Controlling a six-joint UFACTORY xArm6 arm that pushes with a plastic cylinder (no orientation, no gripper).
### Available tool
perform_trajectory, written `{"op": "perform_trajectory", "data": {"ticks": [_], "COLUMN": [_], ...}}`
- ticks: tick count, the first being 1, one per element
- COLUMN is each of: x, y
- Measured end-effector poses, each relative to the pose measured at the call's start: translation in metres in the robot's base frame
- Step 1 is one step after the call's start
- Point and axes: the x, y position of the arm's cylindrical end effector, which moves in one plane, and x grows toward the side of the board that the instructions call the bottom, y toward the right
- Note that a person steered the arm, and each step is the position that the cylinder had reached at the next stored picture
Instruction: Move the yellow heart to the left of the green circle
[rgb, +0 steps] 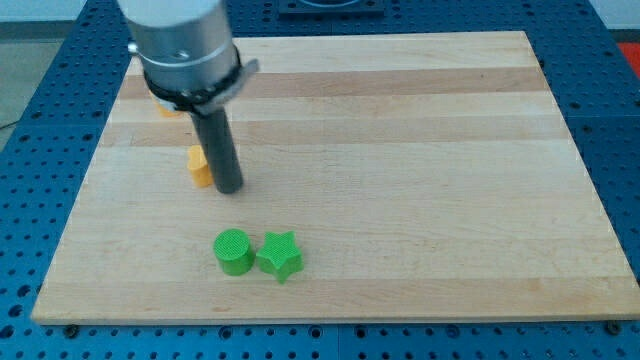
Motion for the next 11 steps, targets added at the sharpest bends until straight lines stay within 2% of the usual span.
{"op": "perform_trajectory", "data": {"ticks": [2,3,4,5,6,7,9,10,11], "x": [0.01,-0.034,-0.079,-0.059,0.01,0.042,-0.044,-0.059,-0.021], "y": [-0.095,-0.138,-0.124,-0.065,-0.035,-0.033,-0.042,0.004,0.022]}}
